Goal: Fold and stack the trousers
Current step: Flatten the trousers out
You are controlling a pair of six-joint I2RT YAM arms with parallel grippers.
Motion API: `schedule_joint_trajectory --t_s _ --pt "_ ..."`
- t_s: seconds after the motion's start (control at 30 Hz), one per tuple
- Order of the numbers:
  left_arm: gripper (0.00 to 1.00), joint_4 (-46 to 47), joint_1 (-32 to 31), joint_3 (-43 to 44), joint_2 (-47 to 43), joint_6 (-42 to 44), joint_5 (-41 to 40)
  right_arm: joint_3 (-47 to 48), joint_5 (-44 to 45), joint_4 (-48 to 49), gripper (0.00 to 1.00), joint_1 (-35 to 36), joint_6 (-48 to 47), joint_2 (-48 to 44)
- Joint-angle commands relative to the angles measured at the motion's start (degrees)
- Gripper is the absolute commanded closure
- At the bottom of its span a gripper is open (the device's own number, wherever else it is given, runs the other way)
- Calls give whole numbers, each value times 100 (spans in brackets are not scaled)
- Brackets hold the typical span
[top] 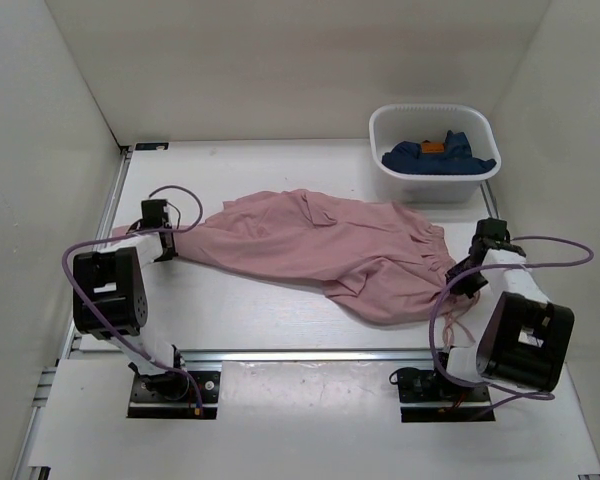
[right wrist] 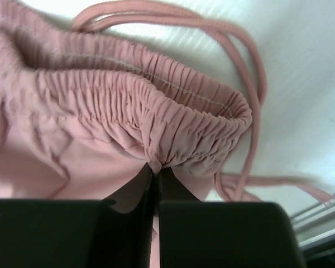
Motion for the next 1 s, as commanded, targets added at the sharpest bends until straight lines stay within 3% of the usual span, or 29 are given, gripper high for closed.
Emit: schedule_joint_trajectory --t_s 0.0,0.17,0.3,0.4,0.43,0.53,0.63,0.73,0.97 --pt "86 -367 47 58 -195 -23 26 212 -146 -587 100 43 -366 -539" --pt "86 -948 21 1208 -1611 -23 254 212 -296 -1273 100 342 -647 -1514" --pt "86 -1483 -637 2832 -1122 -23 499 20 -296 -1591 100 395 -710 -2130" --pt "86 -2141 -1085 3223 -427 -23 458 19 -296 -1731 100 395 -762 -2131" --pt "76 -2196 -1087 3119 -269 -23 -179 19 -296 -1731 97 395 -762 -2131" --pt "3 -2354 -562 2934 232 -23 -47 19 -427 -1565 93 395 -762 -2070" --pt "0 -2503 394 3484 768 -23 1057 -95 -480 -1512 93 395 -762 -2070" --pt "0 -2645 950 3838 1165 -23 1518 -148 -551 -1459 93 395 -876 -2070" --pt "0 -2530 1206 3699 1656 -23 1651 -385 -612 -1459 93 395 -982 -2184"
